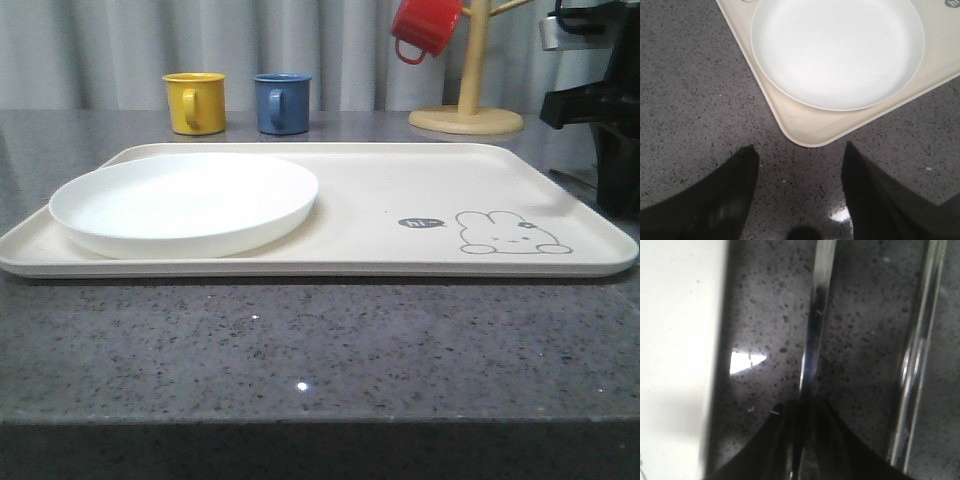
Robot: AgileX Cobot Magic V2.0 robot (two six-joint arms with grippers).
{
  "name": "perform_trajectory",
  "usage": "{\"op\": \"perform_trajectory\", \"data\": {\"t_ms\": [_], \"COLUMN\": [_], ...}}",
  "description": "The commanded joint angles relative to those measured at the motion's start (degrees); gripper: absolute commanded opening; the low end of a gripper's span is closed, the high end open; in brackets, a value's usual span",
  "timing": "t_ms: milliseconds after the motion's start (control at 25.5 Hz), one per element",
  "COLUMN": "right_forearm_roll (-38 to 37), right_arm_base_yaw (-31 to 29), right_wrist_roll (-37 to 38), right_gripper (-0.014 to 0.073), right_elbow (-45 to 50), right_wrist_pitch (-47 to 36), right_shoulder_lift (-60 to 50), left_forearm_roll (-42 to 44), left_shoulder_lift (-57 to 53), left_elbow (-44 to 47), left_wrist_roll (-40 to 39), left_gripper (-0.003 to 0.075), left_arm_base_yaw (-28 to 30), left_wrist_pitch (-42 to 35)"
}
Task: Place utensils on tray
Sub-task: 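Grasp the steel fork on the table with the right gripper, then carry the fork onto the tray beside the bunny drawing and release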
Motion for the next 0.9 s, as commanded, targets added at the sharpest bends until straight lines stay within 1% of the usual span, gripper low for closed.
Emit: {"op": "perform_trajectory", "data": {"t_ms": [0,118,275,589,746,864], "right_forearm_roll": [0.05,0.29,0.28,0.07,0.12,0.12], "right_arm_base_yaw": [-0.12,-0.12,-0.12,0.61,3.31,6.62], "right_wrist_roll": [-0.62,-0.62,-0.62,-0.62,-0.62,-0.62], "right_gripper": [0.0043,-0.0012,-0.0052,-0.005,-0.005,-0.0049], "right_elbow": [-1.77,-1.77,-1.92,-5.37,-8.48,-11.48], "right_wrist_pitch": [-1.14,-1.09,-0.52,4.12,8.09,10.57], "right_shoulder_lift": [-2.17,-2.17,-2.3,-4.91,-5.93,-5.8], "left_forearm_roll": [-0.42,-0.42,-0.42,-0.42,-0.42,-0.42], "left_shoulder_lift": [-0.28,-0.28,-0.28,-0.28,-0.28,-0.28], "left_elbow": [-1.51,-1.51,-1.51,-1.51,-1.51,-1.51], "left_wrist_roll": [-0.62,-0.62,-0.62,-0.62,-0.62,-0.62], "left_gripper": [0.037,0.037,0.037,0.037,0.037,0.037], "left_arm_base_yaw": [-0.39,-0.39,-0.39,-0.39,-0.39,-0.39], "left_wrist_pitch": [-3.38,-3.38,-3.38,-3.38,-3.38,-3.38]}}
